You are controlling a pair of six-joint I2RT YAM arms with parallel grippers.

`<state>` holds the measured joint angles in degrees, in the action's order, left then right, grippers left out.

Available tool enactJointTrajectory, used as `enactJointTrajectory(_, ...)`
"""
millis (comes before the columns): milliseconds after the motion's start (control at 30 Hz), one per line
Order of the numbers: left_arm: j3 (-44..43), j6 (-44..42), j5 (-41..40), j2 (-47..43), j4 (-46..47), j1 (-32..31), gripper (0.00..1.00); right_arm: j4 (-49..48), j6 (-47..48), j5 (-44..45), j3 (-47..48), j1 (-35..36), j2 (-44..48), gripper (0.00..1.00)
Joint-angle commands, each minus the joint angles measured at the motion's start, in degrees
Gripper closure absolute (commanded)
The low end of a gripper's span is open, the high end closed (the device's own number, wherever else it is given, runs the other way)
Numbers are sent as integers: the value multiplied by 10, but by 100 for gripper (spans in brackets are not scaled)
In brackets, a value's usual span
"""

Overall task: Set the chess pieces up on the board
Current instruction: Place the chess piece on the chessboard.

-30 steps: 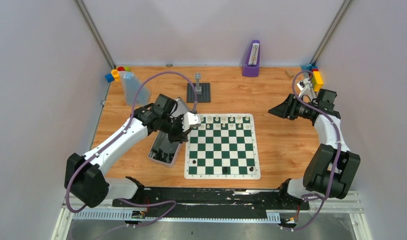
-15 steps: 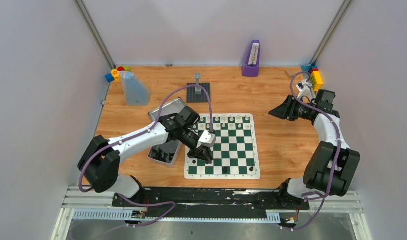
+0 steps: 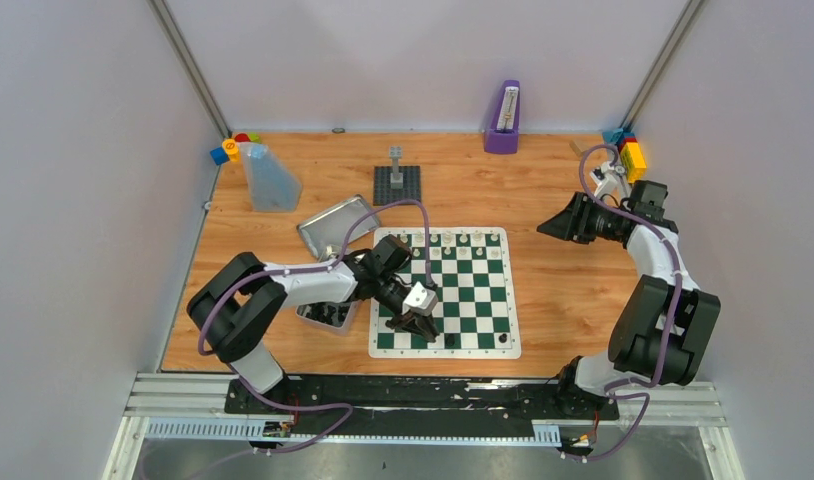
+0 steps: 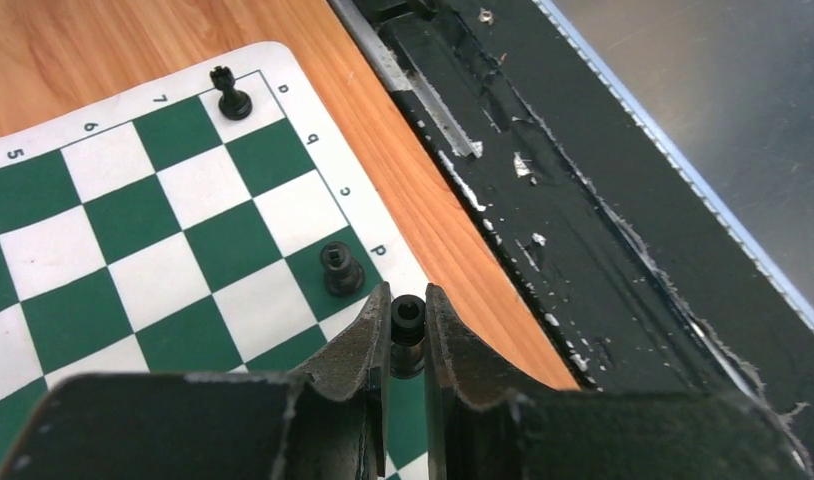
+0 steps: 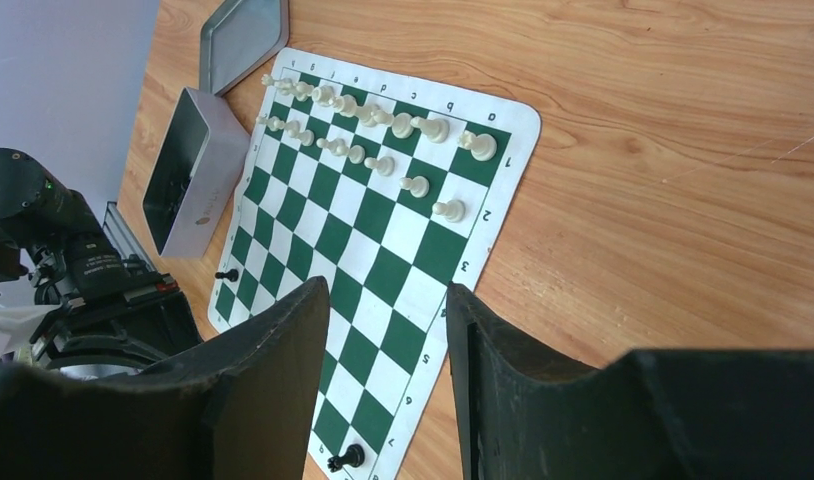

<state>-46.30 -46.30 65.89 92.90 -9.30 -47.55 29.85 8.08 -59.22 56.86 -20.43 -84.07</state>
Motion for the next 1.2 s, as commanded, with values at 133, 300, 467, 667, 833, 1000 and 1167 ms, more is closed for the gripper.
enactJointTrajectory(133,-5,-6,32,42,89,-2,95,-1,18,-11,22,3,-3,53)
enactJointTrajectory(300,-6,-7,43,59,100,-2,95,0,18,-8,22,2,-4,53)
enactJointTrajectory(467,-6,-9,46,69,113,-4,96,1,18,-9,22,3,-9,53)
enactJointTrajectory(667,-8,-15,46,83,114,-10,95,1,19,-7,22,2,-6,54)
enactJointTrajectory(833,-8,-24,42,91,110,-14,94,2,19,-9,22,3,-7,54)
enactJointTrajectory(1000,-9,-29,34,95,109,-14,92,3,20,-10,21,2,-6,54)
enactJointTrajectory(1167,-9,-28,29,98,116,-14,91,2,19,-10,20,3,-5,54)
